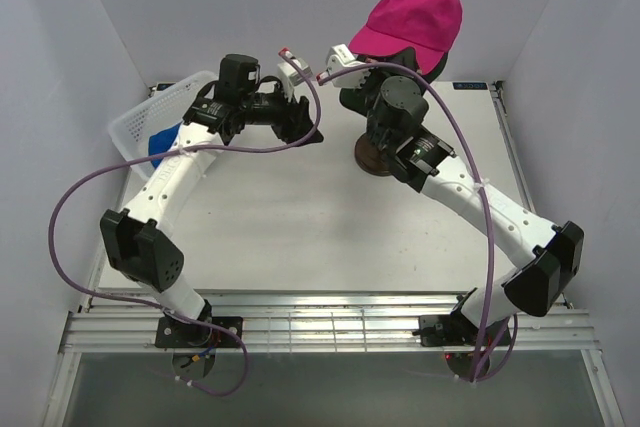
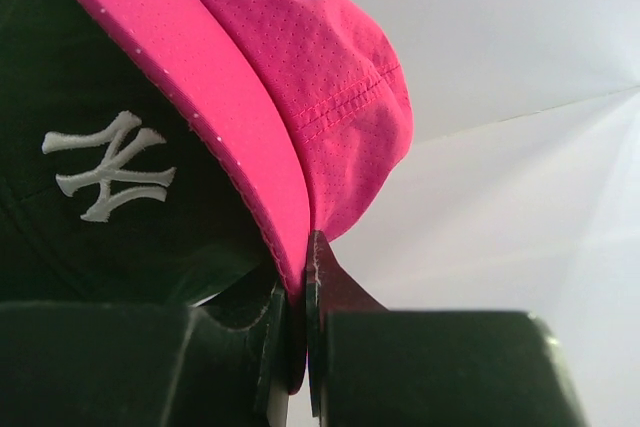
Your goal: Stack the hats
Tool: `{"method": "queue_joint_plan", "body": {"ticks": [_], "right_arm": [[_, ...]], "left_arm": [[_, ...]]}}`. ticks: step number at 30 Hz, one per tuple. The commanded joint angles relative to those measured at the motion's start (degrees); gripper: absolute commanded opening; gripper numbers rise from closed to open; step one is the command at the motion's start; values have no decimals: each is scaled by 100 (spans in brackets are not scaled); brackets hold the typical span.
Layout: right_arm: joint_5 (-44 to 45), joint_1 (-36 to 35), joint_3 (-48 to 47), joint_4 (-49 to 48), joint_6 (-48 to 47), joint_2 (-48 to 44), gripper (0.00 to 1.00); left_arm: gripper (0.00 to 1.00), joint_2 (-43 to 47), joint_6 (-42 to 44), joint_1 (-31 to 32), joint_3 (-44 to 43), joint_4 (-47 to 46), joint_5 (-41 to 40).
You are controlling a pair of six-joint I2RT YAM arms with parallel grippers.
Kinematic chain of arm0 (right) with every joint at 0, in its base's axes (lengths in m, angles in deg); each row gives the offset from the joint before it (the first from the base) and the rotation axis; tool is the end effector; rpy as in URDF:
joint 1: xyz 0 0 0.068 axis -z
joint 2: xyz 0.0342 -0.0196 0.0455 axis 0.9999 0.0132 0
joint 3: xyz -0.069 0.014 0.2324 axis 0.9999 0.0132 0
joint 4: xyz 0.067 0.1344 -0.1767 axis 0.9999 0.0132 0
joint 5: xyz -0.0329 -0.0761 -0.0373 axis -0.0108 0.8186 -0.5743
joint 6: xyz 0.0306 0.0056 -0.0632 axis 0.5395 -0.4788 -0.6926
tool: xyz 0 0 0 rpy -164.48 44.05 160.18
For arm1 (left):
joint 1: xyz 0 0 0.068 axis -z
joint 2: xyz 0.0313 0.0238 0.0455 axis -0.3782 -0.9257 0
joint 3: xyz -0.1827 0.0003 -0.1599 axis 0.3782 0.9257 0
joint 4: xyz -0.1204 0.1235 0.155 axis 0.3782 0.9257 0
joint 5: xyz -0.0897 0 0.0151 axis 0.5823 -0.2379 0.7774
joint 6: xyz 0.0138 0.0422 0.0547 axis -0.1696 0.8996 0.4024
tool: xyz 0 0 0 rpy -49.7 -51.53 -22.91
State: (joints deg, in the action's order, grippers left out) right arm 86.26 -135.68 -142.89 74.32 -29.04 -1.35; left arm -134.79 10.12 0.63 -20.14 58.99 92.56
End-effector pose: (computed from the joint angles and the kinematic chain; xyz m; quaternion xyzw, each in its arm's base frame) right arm 0.2512 0.1964 0.4387 -0.3304 0.5612 -0.4779 0.5895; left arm 0.2897 -0.1643 0.3625 0.3941 0.7376 -0.3667 0.4077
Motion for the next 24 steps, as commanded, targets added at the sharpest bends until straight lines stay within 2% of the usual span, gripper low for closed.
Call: {"method": "queue_joint_plan", "body": {"ticks": [1,5,7,10,16,20,24], "right_arm": [[98,-76,-32,-406,-220,-307,8],[-43,-155,249,-326,-343,-395,8],[-17,-173,329,-484,-422,-369,8],[19,-173,302,-476,-396,-325,8],[-183,-173,846,-249,-396,-641,8],[-517,-182,1233,156,-370,-931,8],[-675,-199,1462,148,-448,-1063,8]], "left_arm": [[68,-183,-49,17,-136,-357,1022],[70,-105,-66,254,390,-1225,1076],[75,-166,-145,421,514,-1463,1041],[77,-403,-593,475,488,-1894,1094],[82,-728,-901,624,-100,-2097,883],[82,-860,-1139,624,-373,-2132,716],[80,-939,-1288,624,-548,-2202,593]]}}
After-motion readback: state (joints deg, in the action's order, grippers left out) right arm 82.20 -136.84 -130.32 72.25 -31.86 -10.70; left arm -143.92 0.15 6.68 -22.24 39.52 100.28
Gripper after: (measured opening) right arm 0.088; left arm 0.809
